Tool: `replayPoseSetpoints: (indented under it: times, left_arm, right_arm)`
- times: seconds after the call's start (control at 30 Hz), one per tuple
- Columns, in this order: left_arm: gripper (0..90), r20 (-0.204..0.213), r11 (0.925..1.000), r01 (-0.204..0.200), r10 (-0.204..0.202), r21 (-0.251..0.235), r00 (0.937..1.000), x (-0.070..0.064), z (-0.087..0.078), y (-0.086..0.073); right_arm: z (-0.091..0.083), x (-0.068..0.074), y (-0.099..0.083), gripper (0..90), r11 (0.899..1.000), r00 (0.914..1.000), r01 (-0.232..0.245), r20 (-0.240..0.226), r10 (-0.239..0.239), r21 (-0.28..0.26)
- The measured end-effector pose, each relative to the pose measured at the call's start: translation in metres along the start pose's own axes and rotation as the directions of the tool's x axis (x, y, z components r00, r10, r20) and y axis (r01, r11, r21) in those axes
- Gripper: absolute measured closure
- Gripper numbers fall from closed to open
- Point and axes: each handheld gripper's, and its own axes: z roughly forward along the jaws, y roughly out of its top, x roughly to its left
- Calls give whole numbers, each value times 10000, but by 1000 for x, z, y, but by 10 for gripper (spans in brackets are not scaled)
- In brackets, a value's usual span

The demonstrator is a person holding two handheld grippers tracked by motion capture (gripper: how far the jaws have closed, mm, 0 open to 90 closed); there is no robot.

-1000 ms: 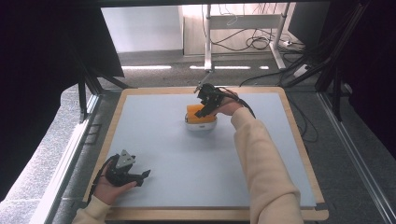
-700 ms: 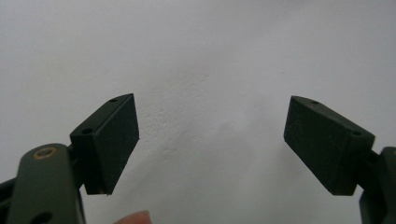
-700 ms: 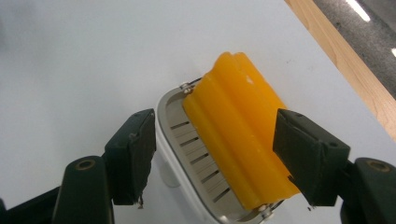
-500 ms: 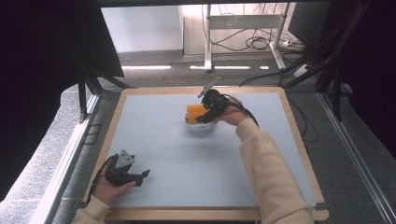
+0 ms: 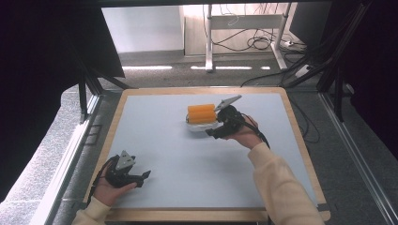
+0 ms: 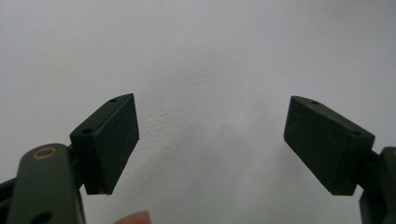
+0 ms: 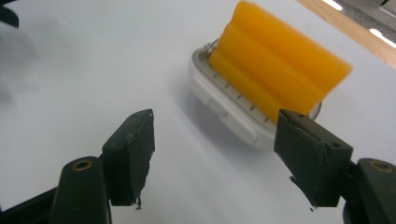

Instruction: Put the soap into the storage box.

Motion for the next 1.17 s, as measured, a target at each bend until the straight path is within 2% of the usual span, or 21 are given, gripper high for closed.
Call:
replayPoseSetpoints:
  times: [0.17,0.23,0.27,0.3,0.33,0.37,0.4,0.43,0.47,0.63,0.67,0.8,0.97,1.03,1.07,1.17]
  left_arm:
    - [179,-32,10000,30,-30,15,10000,0,0,0]
    - [179,-38,10000,45,-45,21,10000,0,0,0]
    - [179,-39,10000,-4,4,51,10000,-1,1,0]
    - [179,-39,10000,-4,4,51,10000,-1,1,0]
    - [179,-65,10000,-23,23,77,10000,-1,2,0]
    - [179,-65,10000,-23,23,77,10000,-1,2,0]
    - [179,-72,9999,-47,48,91,10000,-2,2,0]
    - [179,-72,9999,-47,48,91,10000,-2,2,0]
    - [179,-74,9999,-35,35,109,10000,-2,3,0]
    - [179,-95,9999,16,-15,124,10000,-1,3,-1]
    - [179,-101,9999,16,-15,107,9999,-1,3,-1]
    - [179,-110,10000,28,-27,85,9999,0,3,-1]
    - [179,-137,10000,6,-5,24,9999,0,2,1]
    - [178,-137,10000,-21,22,24,9999,0,1,1]
    - [178,-149,10000,-28,28,28,9999,0,2,2]
    - [178,-144,10000,19,-18,65,9999,0,3,2]
  right_arm:
    - [-16,14,-34,285,9993,9996,-281,-1,281,-243]
    - [-18,16,-39,285,9991,9995,-312,22,313,-295]
    - [-24,20,-53,283,9987,9991,-407,67,409,-314]
    - [-24,20,-53,283,9987,9991,-407,67,409,-314]
    - [-29,23,-65,279,9985,9989,-442,108,446,-329]
    - [-29,23,-65,279,9985,9989,-442,108,446,-329]
    - [-33,26,-75,278,9975,9984,-549,110,554,-455]
    - [-33,26,-75,278,9975,9984,-549,110,554,-455]
    - [-35,30,-88,277,9947,9970,-757,77,764,-697]
    - [-32,33,-105,262,9918,9945,-1020,173,1036,-765]
    - [-29,34,-115,261,9882,9916,-1264,163,1282,-861]
    - [-26,35,-122,256,9886,9902,-1307,392,1339,-746]
    - [-26,38,-125,243,9881,9902,-1091,756,1176,-1086]
    - [-26,39,-126,238,9877,9904,-1068,755,1158,-1139]
    - [-28,38,-126,223,9843,9917,-1103,508,1183,-1379]
    - [-30,39,-126,215,9807,9918,-1152,370,1224,-1582]
